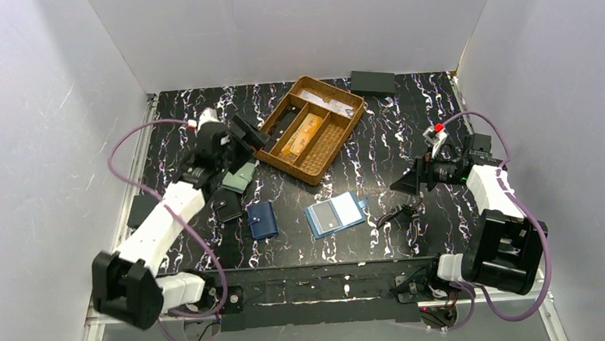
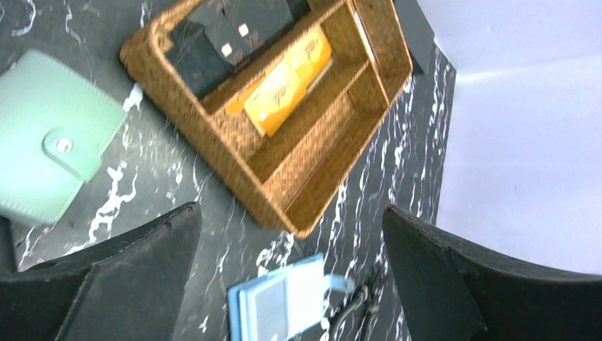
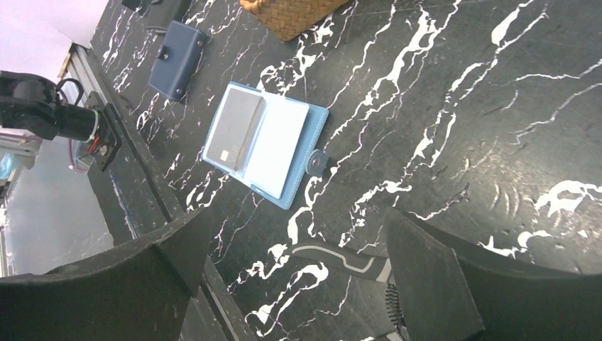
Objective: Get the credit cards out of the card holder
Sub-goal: Place the credit card in the storage box, then reset both arms
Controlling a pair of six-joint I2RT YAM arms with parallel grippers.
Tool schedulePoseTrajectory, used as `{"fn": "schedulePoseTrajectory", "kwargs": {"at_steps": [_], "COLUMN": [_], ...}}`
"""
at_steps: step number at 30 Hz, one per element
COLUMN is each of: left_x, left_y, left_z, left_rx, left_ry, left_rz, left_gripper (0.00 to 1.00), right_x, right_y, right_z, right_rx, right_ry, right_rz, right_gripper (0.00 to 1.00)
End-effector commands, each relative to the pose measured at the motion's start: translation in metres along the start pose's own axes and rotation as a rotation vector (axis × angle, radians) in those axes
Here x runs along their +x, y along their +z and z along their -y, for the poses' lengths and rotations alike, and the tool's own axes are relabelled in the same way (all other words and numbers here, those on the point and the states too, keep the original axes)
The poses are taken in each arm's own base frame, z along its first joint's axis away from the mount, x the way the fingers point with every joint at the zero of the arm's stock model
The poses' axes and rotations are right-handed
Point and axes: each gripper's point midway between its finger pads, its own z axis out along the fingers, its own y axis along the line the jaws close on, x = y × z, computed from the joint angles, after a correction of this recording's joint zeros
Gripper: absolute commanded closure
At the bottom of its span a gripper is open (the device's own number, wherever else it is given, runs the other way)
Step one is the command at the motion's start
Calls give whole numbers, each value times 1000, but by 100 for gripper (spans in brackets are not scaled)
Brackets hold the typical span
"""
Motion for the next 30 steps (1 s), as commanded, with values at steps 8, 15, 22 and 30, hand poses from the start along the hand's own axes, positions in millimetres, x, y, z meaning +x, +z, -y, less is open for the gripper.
{"fn": "schedulePoseTrajectory", "kwargs": {"at_steps": [8,15,22,30], "left_x": [60,92,103,105], "left_y": [-101,-122,-132,-149], "left_z": [-17,-28,-51,-86], "left_rx": [371,356,240,14], "left_ry": [2,17,21,77], "left_rz": [-133,-311,-367,-407], "left_gripper": [2,2,2,2], "right_x": [-21,-25,-36,-56], "right_y": [-29,-37,-47,-65], "right_z": [0,3,7,13], "right_rx": [36,120,205,334], "right_ry": [-77,-111,-105,-60], "right_rz": [111,98,83,72], "right_gripper": [2,2,2,2]}}
